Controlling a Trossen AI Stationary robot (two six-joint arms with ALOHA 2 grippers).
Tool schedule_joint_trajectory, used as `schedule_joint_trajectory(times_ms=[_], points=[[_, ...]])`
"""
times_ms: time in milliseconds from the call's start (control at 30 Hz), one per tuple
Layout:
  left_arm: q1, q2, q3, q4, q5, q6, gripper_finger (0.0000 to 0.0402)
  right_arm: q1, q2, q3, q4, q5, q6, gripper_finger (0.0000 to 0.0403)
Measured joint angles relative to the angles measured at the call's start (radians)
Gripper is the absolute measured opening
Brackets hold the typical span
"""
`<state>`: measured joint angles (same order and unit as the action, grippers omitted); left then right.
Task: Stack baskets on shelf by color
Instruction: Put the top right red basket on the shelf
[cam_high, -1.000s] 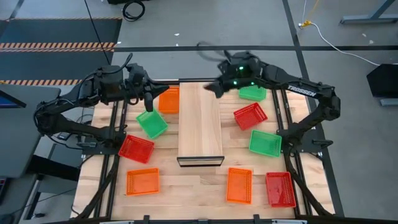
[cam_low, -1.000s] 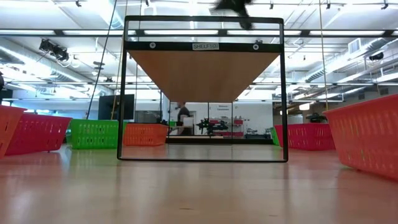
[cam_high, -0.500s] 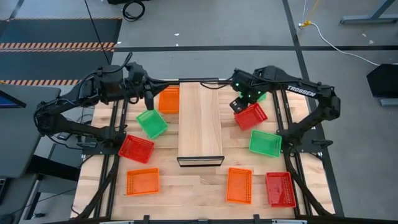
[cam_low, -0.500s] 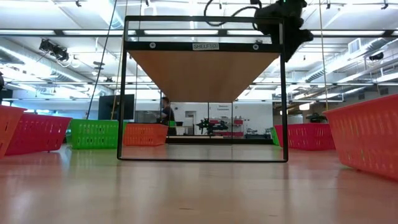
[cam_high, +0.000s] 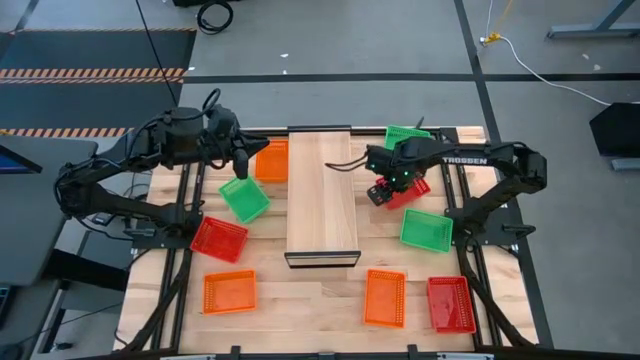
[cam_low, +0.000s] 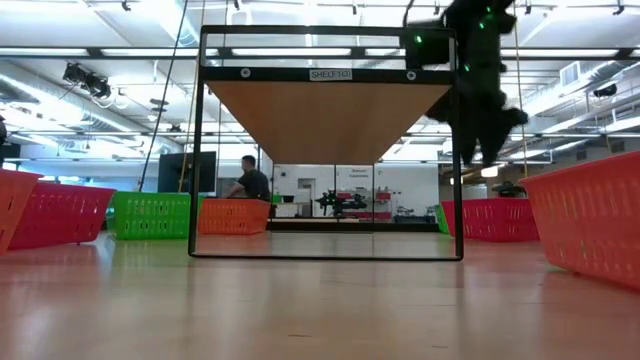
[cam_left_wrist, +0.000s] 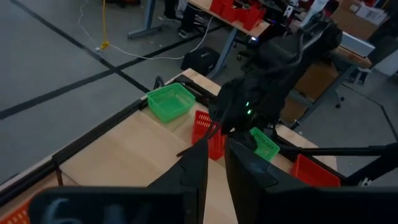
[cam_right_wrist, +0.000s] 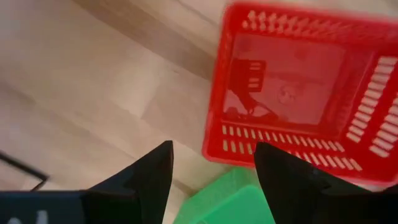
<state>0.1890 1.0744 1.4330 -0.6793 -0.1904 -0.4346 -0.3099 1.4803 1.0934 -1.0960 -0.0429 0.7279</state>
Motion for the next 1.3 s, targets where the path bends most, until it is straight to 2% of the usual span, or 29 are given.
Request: schedule_joint_trajectory(times_ms=[233, 433, 667, 833, 1133, 1200, 1300], points=[[0.0, 0.0, 0.0, 0.001, 0.0, -0.027, 0.0062, 0.004, 0.0, -0.117, 0.186, -0.002, 0.045, 0.0229], [0.0, 0.0, 0.0, 0.001, 0.0, -0.053, 0.0062, 0.012, 0.003, -0.166, 0.199, 0.076, 0.07, 0.0229], [0.0, 0.0, 0.0, 0.002, 0.0, -0.078, 0.0062, 0.017, 0.003, -0.23, 0.278, 0.062, 0.085, 0.022], [0.0, 0.0, 0.0, 0.002, 0.0, -0.081, 0.0062, 0.022, 0.003, -0.239, 0.293, 0.051, 0.084, 0.0173], [-0.001, 0.0, 0.0, 0.002, 0.0, -0.086, 0.0062, 0.022, 0.003, -0.239, 0.307, 0.057, 0.083, 0.0022], [-0.001, 0.0, 0.0, 0.002, 0.0, -0.088, 0.0062, 0.022, 0.003, -0.239, 0.305, 0.05, 0.083, 0.0013], [-0.001, 0.0, 0.0, 0.002, 0.0, -0.101, 0.0062, 0.021, 0.004, -0.22, 0.278, 0.025, 0.081, 0.0026]])
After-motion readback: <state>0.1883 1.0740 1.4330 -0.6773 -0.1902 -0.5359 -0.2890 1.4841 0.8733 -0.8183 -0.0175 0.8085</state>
